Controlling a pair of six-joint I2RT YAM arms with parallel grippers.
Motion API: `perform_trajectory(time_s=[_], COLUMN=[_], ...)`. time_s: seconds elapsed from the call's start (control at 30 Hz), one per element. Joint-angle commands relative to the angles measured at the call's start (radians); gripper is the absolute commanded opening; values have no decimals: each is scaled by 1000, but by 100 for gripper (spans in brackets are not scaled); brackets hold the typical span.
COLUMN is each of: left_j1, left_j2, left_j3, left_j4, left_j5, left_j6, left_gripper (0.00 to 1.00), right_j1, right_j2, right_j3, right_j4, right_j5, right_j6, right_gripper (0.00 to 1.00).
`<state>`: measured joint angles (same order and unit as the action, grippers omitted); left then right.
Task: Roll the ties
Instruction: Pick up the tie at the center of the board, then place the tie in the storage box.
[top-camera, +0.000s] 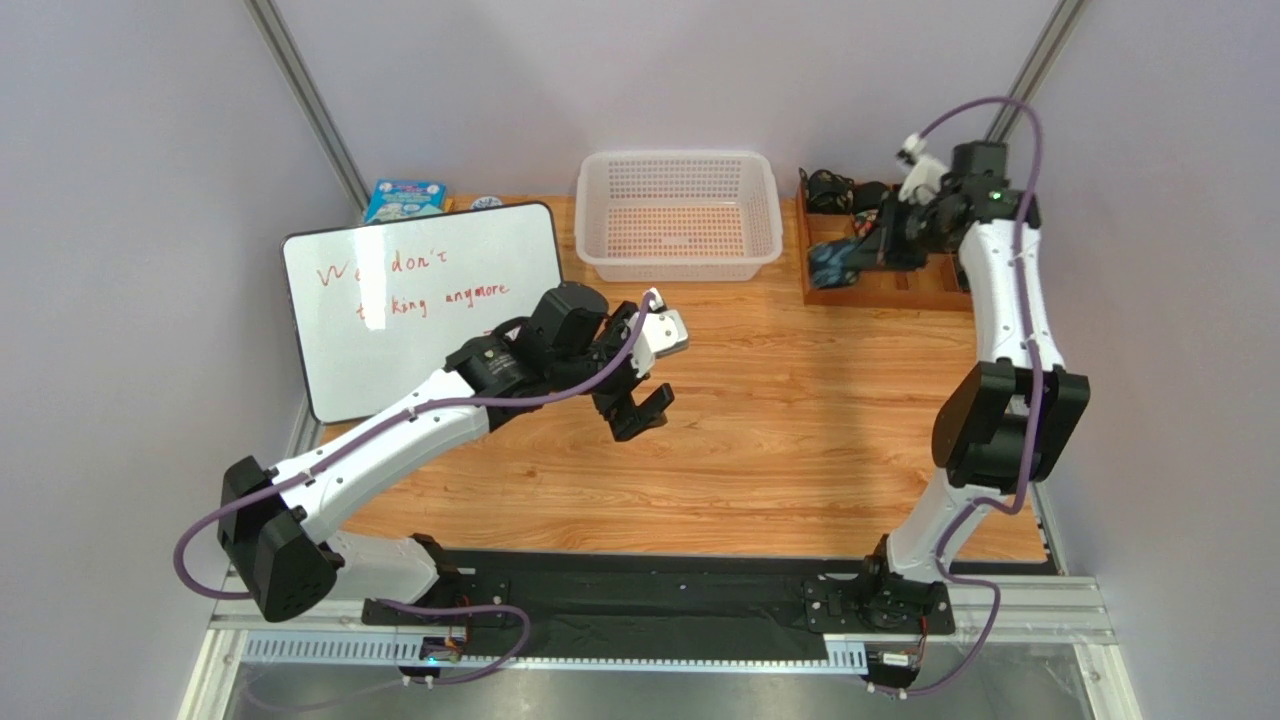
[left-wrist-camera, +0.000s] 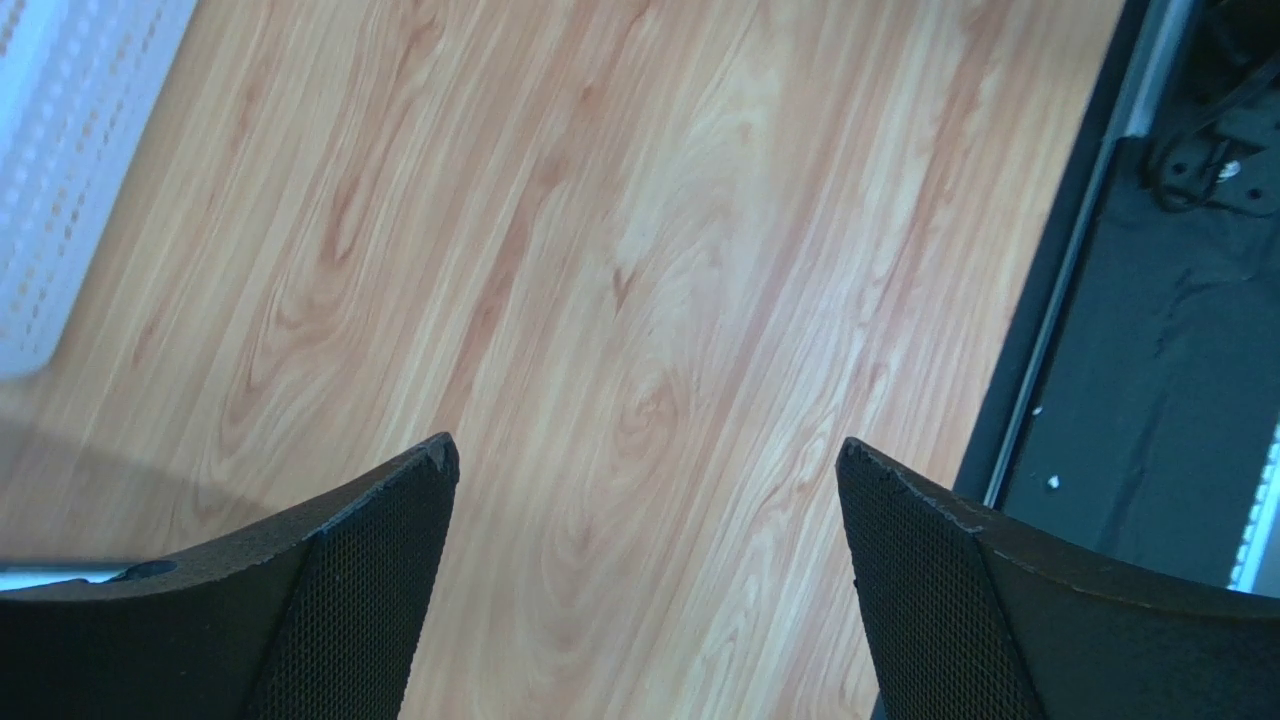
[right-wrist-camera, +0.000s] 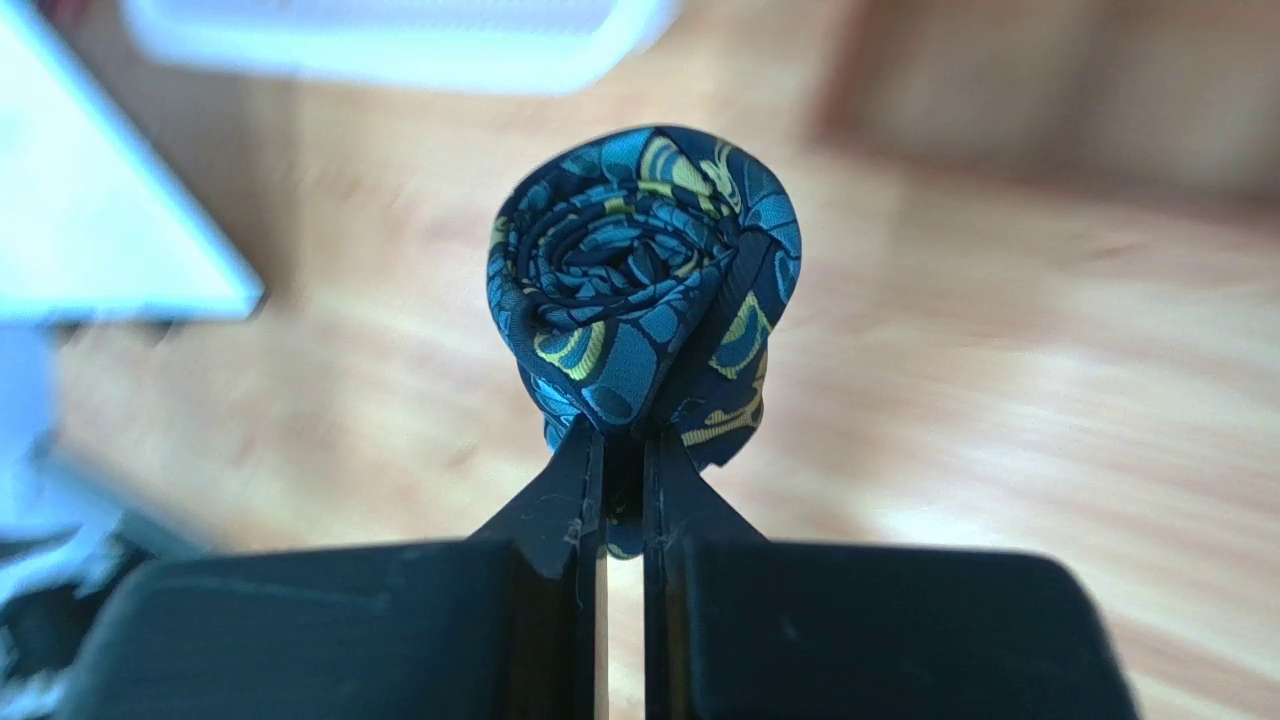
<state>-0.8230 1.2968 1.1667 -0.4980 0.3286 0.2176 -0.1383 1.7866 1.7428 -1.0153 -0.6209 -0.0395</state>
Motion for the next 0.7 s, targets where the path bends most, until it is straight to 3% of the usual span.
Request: perform_trajectory(time_s=[0.0, 0.2, 0.43, 0.67], left_j1=[54, 107, 131, 151], left_j2=[-30, -21, -4, 13], left_j3=[-25, -38, -39, -62], left_j4=[-89, -67, -63, -54], left_j5=[-57, -82, -97, -85], left_j6=[-9, -23, -23, -26], left_gripper=[100, 100, 99, 99], right_j1=[-109, -139, -158, -156], right_j2=[129, 356, 444, 484], right_j3=[321, 619, 649, 615], right_j4=[-60, -40, 46, 84], right_j5=[239, 389, 507, 509], right_j6=[-88, -143, -181, -171], right_gripper=[0, 0, 0, 0])
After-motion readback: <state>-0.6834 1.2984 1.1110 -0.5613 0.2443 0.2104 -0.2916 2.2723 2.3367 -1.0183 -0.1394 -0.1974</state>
